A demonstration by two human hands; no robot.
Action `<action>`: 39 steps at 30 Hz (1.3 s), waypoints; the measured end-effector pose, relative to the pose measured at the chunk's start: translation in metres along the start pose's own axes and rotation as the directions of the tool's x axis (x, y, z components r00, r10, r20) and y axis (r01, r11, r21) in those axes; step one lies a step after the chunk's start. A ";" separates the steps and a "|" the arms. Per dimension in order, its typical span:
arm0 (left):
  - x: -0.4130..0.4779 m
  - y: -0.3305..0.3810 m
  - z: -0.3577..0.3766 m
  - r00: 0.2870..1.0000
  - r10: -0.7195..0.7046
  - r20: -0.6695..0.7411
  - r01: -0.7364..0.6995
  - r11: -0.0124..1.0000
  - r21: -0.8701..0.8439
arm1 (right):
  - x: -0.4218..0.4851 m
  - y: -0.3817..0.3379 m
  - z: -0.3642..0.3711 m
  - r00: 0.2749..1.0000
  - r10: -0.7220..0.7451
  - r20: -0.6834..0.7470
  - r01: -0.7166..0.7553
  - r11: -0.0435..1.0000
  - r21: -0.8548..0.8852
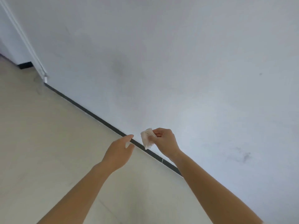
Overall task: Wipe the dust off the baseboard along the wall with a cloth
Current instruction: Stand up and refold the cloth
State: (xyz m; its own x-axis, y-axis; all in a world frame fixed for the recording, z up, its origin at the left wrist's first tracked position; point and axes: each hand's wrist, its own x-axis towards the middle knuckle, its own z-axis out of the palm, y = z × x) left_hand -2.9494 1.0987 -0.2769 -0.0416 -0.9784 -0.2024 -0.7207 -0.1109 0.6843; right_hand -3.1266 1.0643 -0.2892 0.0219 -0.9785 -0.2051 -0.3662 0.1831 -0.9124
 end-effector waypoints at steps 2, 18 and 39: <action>0.009 -0.038 -0.052 0.994 -0.083 -0.073 0.081 0.996 -0.030 | 0.025 -0.035 0.056 0.995 -0.058 0.083 0.059 0.998 -0.010; 0.181 -0.202 -0.332 0.821 -0.356 -0.447 0.132 0.880 -0.457 | 0.261 -0.262 0.338 0.882 -0.318 0.348 0.319 0.946 0.057; 0.419 -0.498 -0.656 0.741 -0.621 -0.256 0.064 0.444 -0.893 | 0.550 -0.466 0.729 0.558 -0.293 0.776 0.307 0.942 0.135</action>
State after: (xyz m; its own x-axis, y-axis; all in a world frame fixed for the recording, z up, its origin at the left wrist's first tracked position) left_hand -2.1536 0.6300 -0.2428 0.5938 -0.7005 -0.3958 0.2953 -0.2679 0.9171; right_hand -2.2657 0.5101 -0.2349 0.8416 -0.5262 -0.1219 -0.2126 -0.1152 -0.9703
